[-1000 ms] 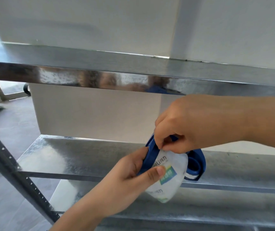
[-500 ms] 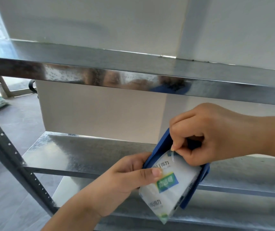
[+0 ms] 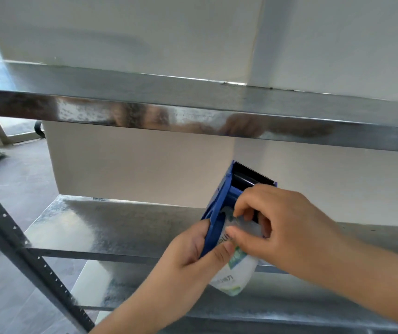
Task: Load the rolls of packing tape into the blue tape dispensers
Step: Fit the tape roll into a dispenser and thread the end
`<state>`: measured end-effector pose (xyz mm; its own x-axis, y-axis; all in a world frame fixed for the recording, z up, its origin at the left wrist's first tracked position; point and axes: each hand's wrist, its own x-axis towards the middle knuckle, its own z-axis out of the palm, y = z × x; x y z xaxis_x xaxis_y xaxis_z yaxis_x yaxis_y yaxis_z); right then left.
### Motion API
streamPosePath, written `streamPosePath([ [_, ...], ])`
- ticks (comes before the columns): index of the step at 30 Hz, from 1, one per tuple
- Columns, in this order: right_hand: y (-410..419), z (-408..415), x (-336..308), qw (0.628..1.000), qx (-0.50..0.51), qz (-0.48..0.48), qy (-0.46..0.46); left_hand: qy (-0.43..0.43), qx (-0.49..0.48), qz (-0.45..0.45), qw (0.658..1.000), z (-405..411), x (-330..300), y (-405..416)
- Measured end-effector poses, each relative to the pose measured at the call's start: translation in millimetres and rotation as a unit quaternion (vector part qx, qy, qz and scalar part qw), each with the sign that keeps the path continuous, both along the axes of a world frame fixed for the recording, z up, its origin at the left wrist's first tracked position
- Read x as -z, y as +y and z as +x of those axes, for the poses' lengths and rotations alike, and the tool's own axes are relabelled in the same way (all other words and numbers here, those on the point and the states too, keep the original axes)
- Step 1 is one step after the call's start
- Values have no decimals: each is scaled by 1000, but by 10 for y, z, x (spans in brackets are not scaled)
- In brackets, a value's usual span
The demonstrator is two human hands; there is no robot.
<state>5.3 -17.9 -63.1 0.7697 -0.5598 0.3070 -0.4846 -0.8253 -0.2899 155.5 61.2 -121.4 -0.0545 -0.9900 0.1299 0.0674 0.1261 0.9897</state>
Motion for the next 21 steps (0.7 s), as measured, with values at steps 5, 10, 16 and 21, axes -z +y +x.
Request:
streamPosePath([
  [5,28,100,196,978,137,82,-133,-121,-139,-50,982,-144,102,-31],
  [10,83,130,365,975,198,25,-97,-189,-203,-60,959,-247,191,-61],
  [16,56,78,371,992,118,-34,-23,-200,-209,-54,956,-325,193,-74],
  [21,-83,-49,377,988,143,-35,-35,-130,-164,-28,978,-279,210,-109],
])
